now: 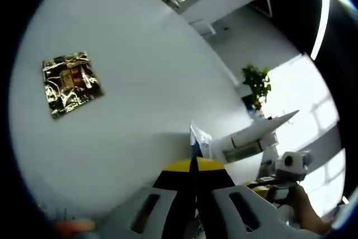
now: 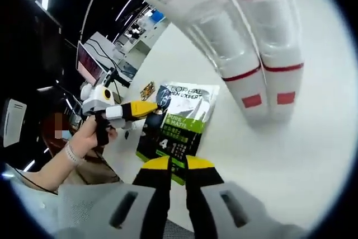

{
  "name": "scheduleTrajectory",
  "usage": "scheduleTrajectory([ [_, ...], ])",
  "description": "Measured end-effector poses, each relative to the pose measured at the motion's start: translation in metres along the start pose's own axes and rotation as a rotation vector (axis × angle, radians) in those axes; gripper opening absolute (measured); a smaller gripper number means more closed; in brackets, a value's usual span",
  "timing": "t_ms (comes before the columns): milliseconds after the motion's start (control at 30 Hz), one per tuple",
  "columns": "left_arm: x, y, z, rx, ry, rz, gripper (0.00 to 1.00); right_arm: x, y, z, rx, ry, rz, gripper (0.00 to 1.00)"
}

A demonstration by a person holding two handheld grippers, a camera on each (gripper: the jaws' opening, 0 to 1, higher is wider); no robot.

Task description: Arrange the skincare products in the storage area until every visible bottle or jar stands upright without overlapping.

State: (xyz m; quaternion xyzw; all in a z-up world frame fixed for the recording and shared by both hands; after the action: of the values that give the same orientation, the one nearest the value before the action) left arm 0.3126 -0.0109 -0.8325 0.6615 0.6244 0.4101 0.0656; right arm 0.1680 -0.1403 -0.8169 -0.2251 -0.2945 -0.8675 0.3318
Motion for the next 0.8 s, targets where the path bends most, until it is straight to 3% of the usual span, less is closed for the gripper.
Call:
scheduleTrajectory([
  [233, -0.006, 0.000, -0.003, -0.007, 0.017, -0.006, 0.00, -0.003, -0.002, 0.004, 0.136, -0.054, 0.024, 0.11],
  [333, -0.007, 0.000, -0.003, -0.008, 0.018, -0.008, 0.00, -0.007, -0.001, 0.013, 0.293, -0.071, 0.018, 0.14],
  [467, -0.006, 0.000, -0.003, -0.015, 0.030, -0.012, 0.00, -0.012, -0.003, 0.023, 0.371, -0.057, 0.013, 0.19],
  [633, -0.006, 0.001, -0.003, -0.019, 0.039, -0.017, 0.00, -0.021, -0.009, 0.026, 0.572, -0.150, 0.079, 0.29],
  [800, -0.006, 0.001, -0.003, -0.031, 0.051, -0.019, 0.00, -0.032, -0.010, 0.035, 0.737, -0.176, 0.111, 0.38],
])
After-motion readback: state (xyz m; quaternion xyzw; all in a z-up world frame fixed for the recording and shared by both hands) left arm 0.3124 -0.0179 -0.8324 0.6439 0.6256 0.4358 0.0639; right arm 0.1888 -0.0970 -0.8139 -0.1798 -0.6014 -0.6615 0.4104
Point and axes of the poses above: the point that each gripper's makers call its tool centre point, and the gripper's own axes: x roughly backward along the fingers, z roughly to its left, y roughly out of its top, the point moved 6 cm from there along x, roughly backward along the fingers, and after that the axes turned 14 degrees about -x, right-handed, at the moved point
